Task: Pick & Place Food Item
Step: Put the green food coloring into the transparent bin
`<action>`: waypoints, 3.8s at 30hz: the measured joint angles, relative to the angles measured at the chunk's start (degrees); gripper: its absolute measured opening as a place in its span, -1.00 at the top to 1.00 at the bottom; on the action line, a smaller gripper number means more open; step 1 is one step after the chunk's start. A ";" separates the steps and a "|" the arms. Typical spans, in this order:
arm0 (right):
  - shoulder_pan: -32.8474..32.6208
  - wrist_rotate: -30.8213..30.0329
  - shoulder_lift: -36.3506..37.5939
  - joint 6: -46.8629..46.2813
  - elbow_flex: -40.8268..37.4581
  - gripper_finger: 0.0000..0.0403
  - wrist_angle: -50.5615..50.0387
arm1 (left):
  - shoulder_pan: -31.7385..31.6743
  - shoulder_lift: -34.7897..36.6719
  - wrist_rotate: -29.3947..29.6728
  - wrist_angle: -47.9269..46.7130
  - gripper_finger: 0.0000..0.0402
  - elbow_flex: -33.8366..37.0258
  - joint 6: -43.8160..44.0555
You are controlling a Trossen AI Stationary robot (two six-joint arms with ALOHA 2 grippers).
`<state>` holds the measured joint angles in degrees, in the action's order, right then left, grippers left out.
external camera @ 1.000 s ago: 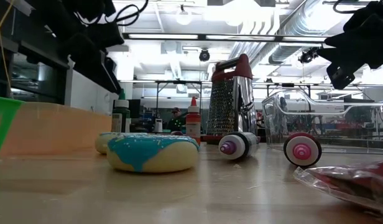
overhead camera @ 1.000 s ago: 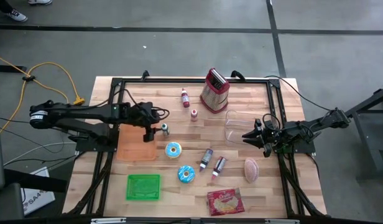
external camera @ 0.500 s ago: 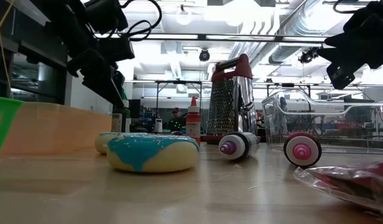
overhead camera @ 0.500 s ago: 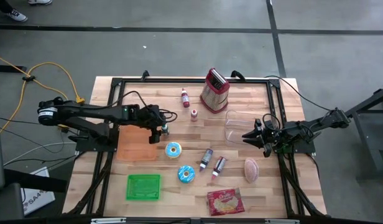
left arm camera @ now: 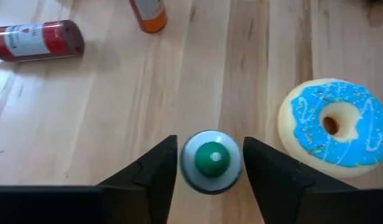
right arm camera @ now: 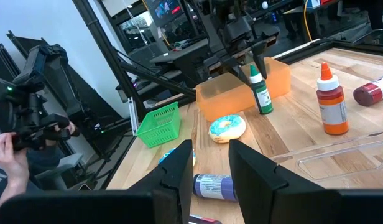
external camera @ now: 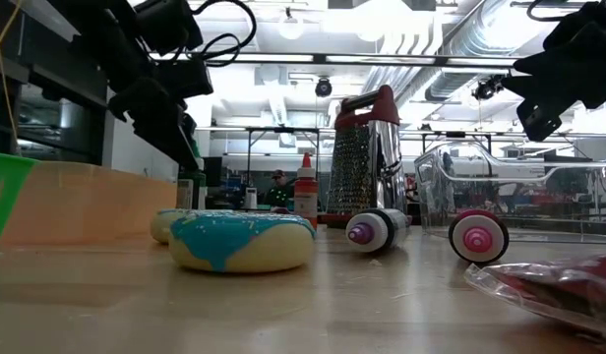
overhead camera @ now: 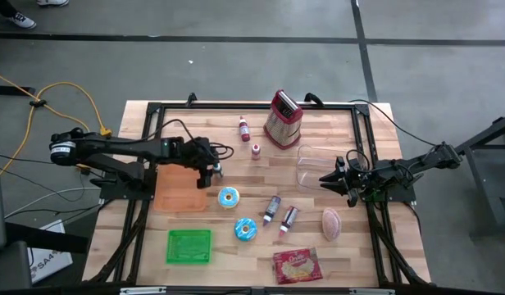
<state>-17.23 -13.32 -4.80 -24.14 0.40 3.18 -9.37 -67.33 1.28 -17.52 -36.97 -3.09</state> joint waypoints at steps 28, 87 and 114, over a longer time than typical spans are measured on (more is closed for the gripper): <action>0.00 0.01 -0.02 0.00 0.00 0.54 0.00 | -0.64 0.02 -1.97 -0.01 0.43 0.00 0.10; 0.00 0.02 -0.02 0.00 0.00 0.54 0.00 | 4.91 -16.06 -1.12 11.97 0.44 -14.43 3.99; 0.00 0.01 -0.02 0.00 0.00 0.54 0.28 | 6.47 -32.95 1.01 12.25 0.44 -38.35 -1.43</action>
<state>-17.23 -13.32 -4.82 -24.14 0.40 3.46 -2.90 -100.28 2.28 -5.26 -75.32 -4.52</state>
